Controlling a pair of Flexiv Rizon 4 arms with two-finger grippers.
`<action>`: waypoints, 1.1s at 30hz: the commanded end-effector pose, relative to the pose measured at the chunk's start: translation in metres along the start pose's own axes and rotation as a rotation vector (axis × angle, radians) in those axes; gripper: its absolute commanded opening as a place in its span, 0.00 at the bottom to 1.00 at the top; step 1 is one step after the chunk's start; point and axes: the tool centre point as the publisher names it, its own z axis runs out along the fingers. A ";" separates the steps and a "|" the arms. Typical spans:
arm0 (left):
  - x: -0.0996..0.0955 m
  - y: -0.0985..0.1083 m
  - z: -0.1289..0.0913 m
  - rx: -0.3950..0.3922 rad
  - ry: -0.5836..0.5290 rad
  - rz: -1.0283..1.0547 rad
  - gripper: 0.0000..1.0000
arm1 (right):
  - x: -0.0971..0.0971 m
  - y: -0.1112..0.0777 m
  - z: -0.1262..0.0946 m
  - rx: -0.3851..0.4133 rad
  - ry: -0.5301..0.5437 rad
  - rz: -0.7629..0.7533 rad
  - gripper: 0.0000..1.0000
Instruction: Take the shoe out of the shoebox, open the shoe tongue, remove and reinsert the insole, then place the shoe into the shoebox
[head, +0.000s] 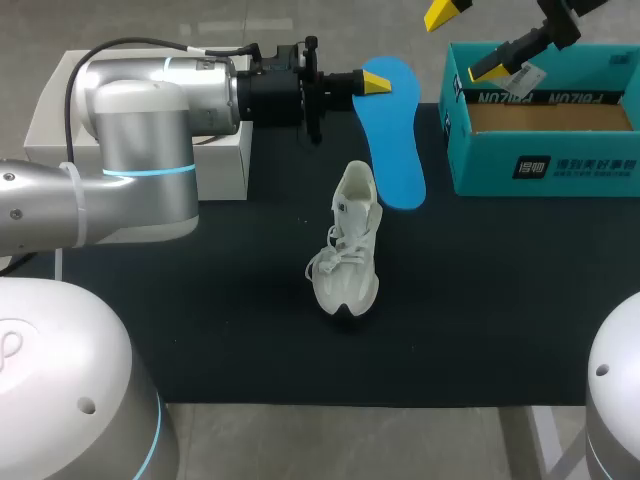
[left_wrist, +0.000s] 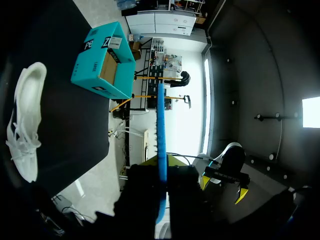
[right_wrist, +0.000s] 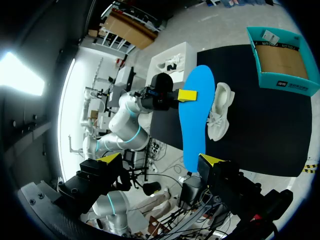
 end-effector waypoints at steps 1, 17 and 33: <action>-0.002 -0.008 0.010 -0.032 0.004 -0.013 0.00 | 0.006 0.011 0.000 0.326 -0.810 0.253 1.00; 0.004 -0.009 0.011 -0.048 0.054 -0.066 0.00 | -0.010 0.024 0.019 -0.073 -1.237 0.231 1.00; 0.001 -0.005 0.005 -0.039 0.041 -0.088 0.00 | -0.016 0.045 0.018 -0.209 -1.091 0.197 1.00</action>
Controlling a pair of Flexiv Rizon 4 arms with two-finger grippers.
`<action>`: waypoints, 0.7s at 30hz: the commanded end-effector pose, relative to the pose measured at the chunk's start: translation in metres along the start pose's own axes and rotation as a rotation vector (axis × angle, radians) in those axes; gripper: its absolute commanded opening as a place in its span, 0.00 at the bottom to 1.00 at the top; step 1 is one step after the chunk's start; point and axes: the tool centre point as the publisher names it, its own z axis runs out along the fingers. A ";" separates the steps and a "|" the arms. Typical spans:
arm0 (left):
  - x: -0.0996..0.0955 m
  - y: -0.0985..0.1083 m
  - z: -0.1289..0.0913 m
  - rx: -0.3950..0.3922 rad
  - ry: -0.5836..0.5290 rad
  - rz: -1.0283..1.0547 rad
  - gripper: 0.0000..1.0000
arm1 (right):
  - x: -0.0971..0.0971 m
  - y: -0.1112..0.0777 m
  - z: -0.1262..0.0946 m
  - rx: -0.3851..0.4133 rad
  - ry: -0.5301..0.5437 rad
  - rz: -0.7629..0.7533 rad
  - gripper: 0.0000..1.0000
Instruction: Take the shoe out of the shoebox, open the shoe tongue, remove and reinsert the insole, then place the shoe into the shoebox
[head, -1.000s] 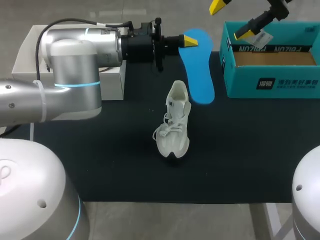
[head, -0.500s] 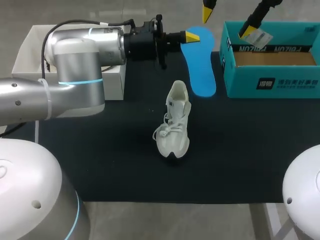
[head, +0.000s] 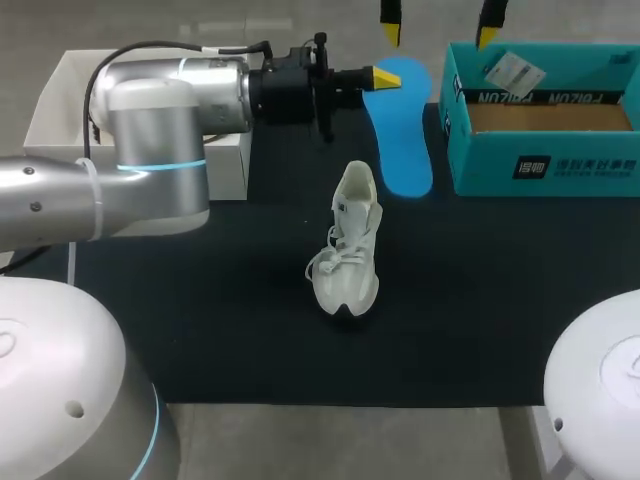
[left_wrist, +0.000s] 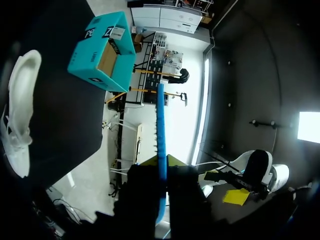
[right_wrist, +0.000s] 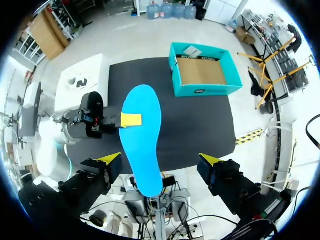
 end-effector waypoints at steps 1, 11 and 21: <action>-0.002 0.002 -0.004 0.007 -0.007 -0.006 0.00 | 0.001 -0.008 -0.008 -0.056 -0.151 0.019 1.00; -0.011 0.004 -0.005 0.023 0.006 -0.031 0.00 | 0.006 -0.012 -0.007 -0.037 0.038 0.015 1.00; -0.011 0.003 -0.006 0.019 0.034 -0.034 0.00 | 0.006 -0.011 -0.002 -0.014 0.066 -0.008 1.00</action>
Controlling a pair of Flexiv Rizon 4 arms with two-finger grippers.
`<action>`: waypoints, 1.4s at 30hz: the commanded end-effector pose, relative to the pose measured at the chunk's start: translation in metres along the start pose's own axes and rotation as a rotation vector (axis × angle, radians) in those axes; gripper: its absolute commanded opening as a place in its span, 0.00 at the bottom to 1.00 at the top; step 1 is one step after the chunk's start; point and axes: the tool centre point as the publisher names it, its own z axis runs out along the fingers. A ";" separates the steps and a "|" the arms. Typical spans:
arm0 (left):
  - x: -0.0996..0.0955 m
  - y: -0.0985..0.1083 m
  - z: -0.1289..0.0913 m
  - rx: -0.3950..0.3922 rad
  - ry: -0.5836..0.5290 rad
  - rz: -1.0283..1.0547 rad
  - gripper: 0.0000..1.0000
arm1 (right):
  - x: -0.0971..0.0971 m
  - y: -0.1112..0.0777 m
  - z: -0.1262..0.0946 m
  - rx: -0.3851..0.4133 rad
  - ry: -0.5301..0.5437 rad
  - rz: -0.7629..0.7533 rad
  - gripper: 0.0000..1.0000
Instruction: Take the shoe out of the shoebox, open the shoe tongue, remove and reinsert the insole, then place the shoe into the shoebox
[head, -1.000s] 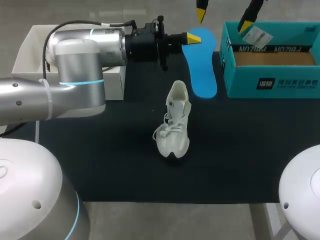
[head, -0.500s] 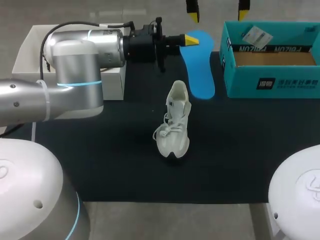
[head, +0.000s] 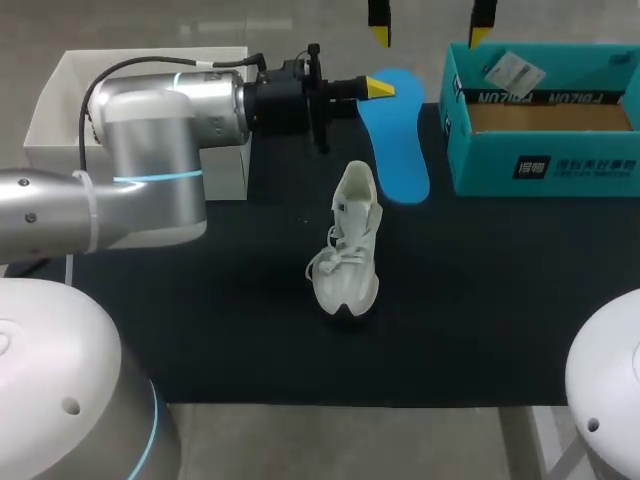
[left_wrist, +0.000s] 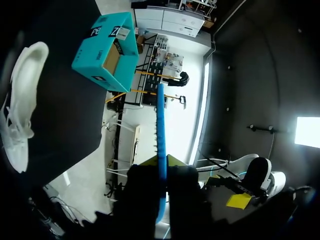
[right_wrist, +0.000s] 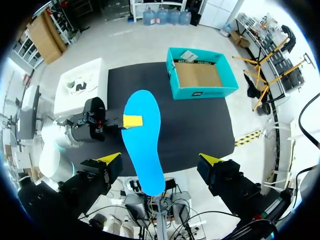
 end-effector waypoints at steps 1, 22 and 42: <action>-0.001 0.000 0.000 -0.007 0.015 -0.003 0.00 | -0.001 0.001 0.003 0.005 0.052 -0.007 1.00; 0.002 -0.001 0.010 -0.078 -0.017 -0.048 0.00 | 0.018 -0.009 0.011 0.033 0.092 -0.056 1.00; 0.002 -0.001 0.010 -0.078 -0.017 -0.048 0.00 | 0.018 -0.009 0.011 0.033 0.092 -0.056 1.00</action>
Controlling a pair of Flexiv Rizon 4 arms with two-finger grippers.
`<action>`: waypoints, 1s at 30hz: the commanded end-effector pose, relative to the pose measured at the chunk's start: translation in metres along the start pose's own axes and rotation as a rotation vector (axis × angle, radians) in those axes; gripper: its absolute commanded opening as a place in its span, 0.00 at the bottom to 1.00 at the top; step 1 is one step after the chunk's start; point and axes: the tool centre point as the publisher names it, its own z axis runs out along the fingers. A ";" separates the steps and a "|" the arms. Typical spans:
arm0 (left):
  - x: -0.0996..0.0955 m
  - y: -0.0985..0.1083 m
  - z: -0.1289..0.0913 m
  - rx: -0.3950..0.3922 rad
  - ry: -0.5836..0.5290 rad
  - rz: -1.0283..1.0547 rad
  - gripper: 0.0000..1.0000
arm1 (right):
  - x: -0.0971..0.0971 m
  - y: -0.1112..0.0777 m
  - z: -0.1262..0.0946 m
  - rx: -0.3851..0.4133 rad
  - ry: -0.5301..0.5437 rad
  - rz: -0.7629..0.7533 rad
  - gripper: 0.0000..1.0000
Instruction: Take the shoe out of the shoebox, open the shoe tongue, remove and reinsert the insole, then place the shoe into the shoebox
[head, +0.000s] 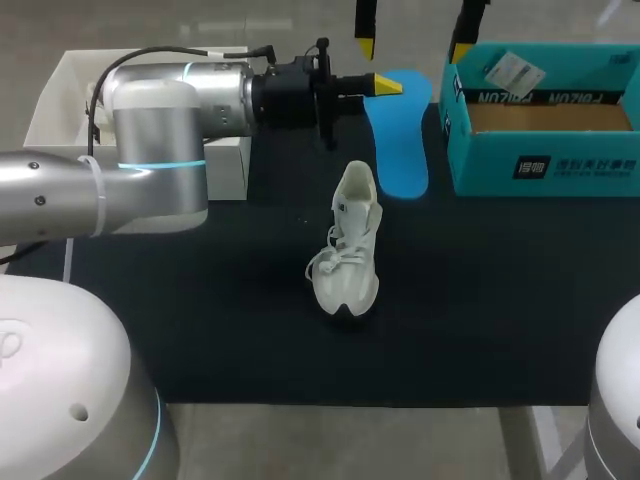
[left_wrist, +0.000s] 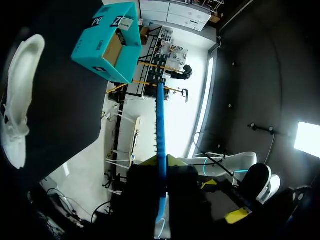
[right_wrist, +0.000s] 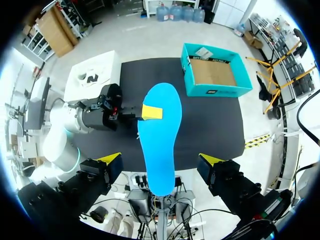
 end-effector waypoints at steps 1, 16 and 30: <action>0.000 -0.001 0.000 -0.002 -0.002 0.000 0.00 | 0.000 0.000 0.001 0.001 0.002 0.000 1.00; 0.000 -0.001 0.000 -0.002 -0.002 0.000 0.00 | -0.015 -0.003 0.011 -0.006 0.247 0.088 1.00; 0.000 -0.001 0.000 -0.002 -0.002 0.000 0.00 | -0.071 -0.015 0.024 -0.108 0.874 0.160 1.00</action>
